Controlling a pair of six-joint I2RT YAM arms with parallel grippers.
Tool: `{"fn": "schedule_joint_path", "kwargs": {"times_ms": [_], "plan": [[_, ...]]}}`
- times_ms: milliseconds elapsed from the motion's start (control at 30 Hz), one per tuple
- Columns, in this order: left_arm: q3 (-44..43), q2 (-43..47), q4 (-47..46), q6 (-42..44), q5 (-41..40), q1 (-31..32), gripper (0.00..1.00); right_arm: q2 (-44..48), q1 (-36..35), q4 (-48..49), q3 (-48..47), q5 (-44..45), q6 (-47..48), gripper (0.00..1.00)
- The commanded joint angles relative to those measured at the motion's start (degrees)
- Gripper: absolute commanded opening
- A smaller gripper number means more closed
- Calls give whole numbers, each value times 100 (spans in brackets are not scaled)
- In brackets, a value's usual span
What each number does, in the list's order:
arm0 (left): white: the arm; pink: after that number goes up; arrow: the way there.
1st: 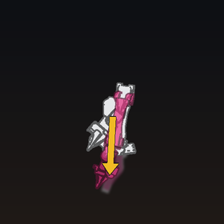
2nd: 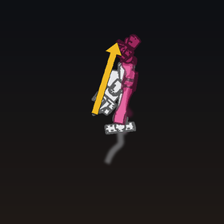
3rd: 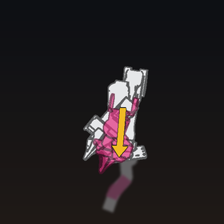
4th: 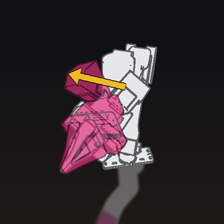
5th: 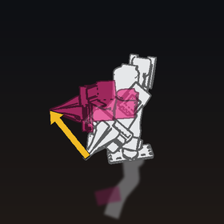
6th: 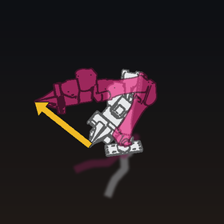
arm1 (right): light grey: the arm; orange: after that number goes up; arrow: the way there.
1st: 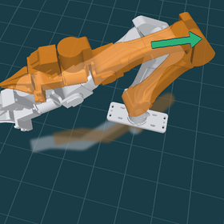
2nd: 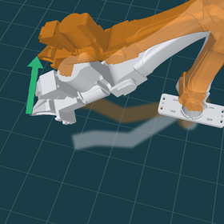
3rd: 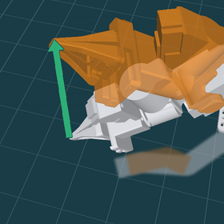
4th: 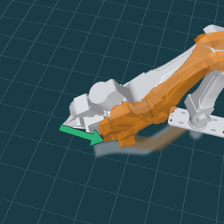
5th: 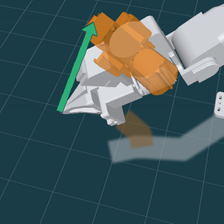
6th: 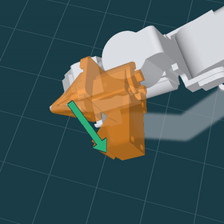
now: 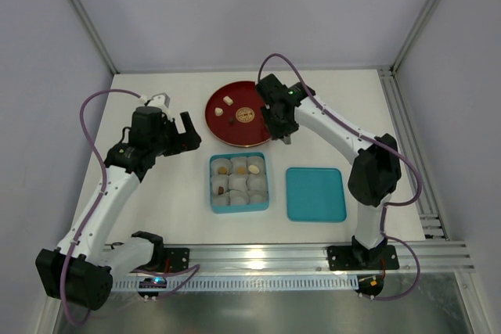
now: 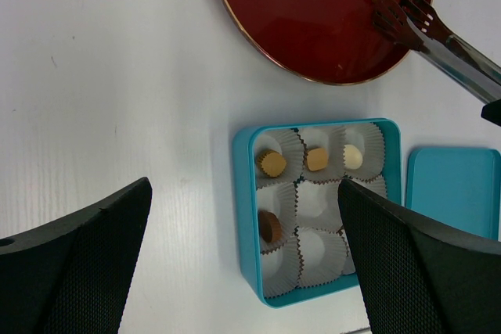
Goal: Pack the chocolate
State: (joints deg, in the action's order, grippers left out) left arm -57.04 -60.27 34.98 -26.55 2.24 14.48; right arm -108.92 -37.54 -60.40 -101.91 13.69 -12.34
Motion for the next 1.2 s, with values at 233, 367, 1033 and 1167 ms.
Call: {"fn": "schedule_joint_path", "kwargs": {"times_ms": [233, 367, 1033, 1167], "plan": [[8, -20, -194, 44, 66, -51, 100, -50, 54, 204, 31, -51, 74, 41], [8, -11, -194, 35, 57, -51, 100, -41, 54, 152, 4, -112, 65, 38], [0, -20, -194, 35, 75, -59, 100, 38, -17, 55, -162, -156, 30, 38], [8, -20, -194, 35, 84, -59, 100, -6, -34, 2, -233, -157, 39, 39]]}}
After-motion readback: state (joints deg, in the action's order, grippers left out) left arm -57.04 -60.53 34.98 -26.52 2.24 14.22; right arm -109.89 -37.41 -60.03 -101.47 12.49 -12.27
